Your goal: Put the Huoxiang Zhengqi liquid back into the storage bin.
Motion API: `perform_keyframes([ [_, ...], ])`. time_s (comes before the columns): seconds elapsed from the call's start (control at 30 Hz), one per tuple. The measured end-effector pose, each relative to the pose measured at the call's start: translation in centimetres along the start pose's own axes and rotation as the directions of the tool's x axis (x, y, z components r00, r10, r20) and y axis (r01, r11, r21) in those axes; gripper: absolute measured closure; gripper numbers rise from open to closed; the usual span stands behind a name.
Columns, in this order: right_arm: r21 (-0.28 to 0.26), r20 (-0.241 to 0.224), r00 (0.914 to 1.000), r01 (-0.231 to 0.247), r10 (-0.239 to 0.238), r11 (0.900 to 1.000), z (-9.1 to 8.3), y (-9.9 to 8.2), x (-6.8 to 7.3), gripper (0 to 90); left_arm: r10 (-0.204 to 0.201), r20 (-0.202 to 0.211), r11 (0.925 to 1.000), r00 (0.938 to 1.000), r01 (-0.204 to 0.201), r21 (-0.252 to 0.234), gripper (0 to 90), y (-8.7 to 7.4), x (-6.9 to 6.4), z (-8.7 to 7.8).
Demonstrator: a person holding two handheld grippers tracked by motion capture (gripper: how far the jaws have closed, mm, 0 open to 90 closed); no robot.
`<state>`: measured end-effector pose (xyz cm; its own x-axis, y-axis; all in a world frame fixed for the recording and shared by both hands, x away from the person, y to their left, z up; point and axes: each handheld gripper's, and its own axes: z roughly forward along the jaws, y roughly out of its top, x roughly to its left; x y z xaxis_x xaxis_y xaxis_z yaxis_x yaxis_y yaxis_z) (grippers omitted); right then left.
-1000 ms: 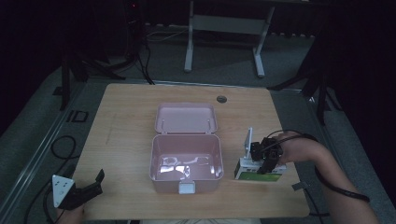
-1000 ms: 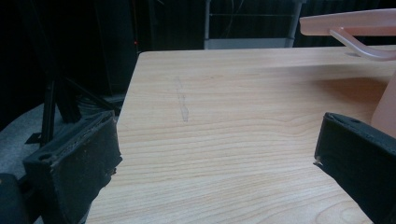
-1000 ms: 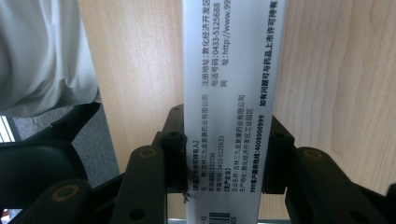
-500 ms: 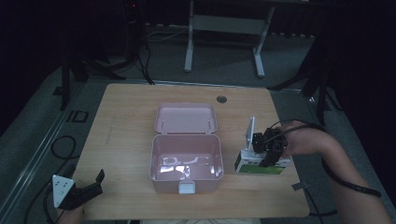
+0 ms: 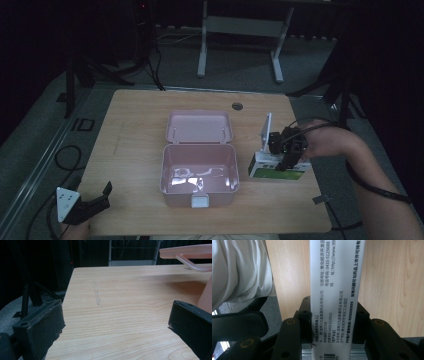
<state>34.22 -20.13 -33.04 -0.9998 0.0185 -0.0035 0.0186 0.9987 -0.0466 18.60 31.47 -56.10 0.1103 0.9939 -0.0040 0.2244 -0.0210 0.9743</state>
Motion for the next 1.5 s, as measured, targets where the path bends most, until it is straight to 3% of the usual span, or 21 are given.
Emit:
perform_keyframes([
  [0.53, -0.016, 0.006, 0.9997, 0.024, -0.024, 0.9996, -2.2, 3.3, -0.4, 61.5, 0.006, 0.003, 1.0000, 1.0000, -0.006, 0.002, 0.2, 0.0, 0.0, 0.0],
  [0.8, -0.018, 0.014, 0.9993, 0.035, -0.034, 0.9992, -2.5, 5.6, -0.7, 61.5, 0.007, 0.005, 1.0000, 1.0000, -0.007, 0.002, 0.2, 0.0, 0.0, 0.0],
  [1.03, -0.002, 0.000, 0.9978, 0.067, -0.067, 0.9978, -2.4, 7.9, -0.5, 61.5, 0.006, 0.007, 1.0000, 1.0000, -0.006, 0.001, 0.2, 0.0, 0.0, 0.0],
  [1.27, 0.009, 0.017, 0.9953, 0.095, -0.095, 0.9954, -2.1, 10.4, -0.2, 61.5, 0.003, 0.009, 1.0000, 1.0000, -0.003, -0.001, 0.2, 0.0, 0.1, 0.0],
  [1.5, 0.009, -0.002, 0.9926, 0.121, -0.121, 0.9926, -2.0, 12.8, 0.0, 61.5, 0.004, 0.011, 1.0000, 0.9999, -0.004, -0.001, 0.2, 0.0, 0.1, 0.0],
])
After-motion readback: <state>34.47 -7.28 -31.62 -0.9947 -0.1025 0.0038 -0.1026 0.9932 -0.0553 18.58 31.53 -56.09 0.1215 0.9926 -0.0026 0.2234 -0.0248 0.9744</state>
